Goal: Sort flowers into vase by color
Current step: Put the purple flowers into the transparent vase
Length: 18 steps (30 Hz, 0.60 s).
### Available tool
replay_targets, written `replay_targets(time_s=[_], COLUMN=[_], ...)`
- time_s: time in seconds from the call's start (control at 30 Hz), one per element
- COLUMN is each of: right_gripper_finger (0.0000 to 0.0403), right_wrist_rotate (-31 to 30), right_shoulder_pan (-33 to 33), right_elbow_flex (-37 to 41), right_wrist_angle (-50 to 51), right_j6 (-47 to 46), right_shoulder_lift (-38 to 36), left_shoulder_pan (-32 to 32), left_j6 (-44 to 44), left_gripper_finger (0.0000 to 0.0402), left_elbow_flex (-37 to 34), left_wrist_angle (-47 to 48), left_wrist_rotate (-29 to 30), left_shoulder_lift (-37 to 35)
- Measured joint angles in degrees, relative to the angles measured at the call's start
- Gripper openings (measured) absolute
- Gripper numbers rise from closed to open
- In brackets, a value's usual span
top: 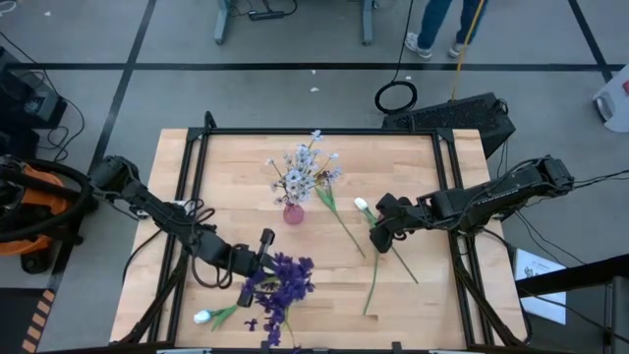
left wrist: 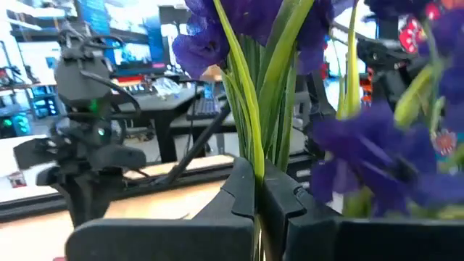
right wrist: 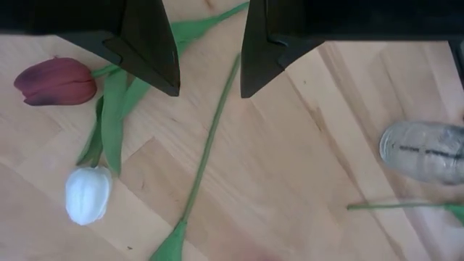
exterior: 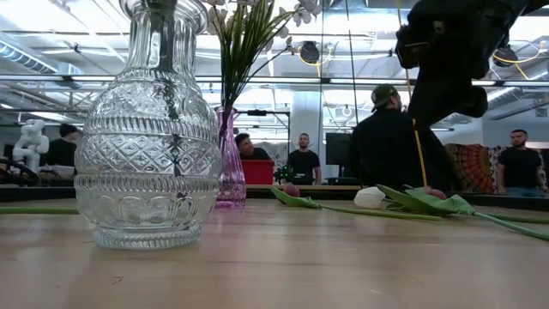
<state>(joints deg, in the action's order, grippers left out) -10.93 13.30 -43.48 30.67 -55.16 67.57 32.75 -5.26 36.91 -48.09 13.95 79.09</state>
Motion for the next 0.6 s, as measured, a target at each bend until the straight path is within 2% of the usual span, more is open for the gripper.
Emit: replay_targets(time_s=[0.33, 0.6], right_gripper_finger=[0.0136, 0.0136], right_wrist_rotate=[-0.06, -0.04], right_shoulder_pan=[0.0, 0.0], right_elbow_flex=[0.0, 0.0], right_wrist_angle=[-0.69, -0.89], right_j6=[-2.78, -4.0], right_shoulder_lift=[0.0, 0.0], left_shoulder_pan=[0.0, 0.04], left_j6=[-0.03, 0.73], left_gripper_finger=[0.001, 0.0012], left_elbow_flex=[0.0, 0.0], left_wrist_angle=[2.63, 2.94], left_wrist_rotate=[-0.22, -0.45], left_shoulder_lift=[0.11, 3.69])
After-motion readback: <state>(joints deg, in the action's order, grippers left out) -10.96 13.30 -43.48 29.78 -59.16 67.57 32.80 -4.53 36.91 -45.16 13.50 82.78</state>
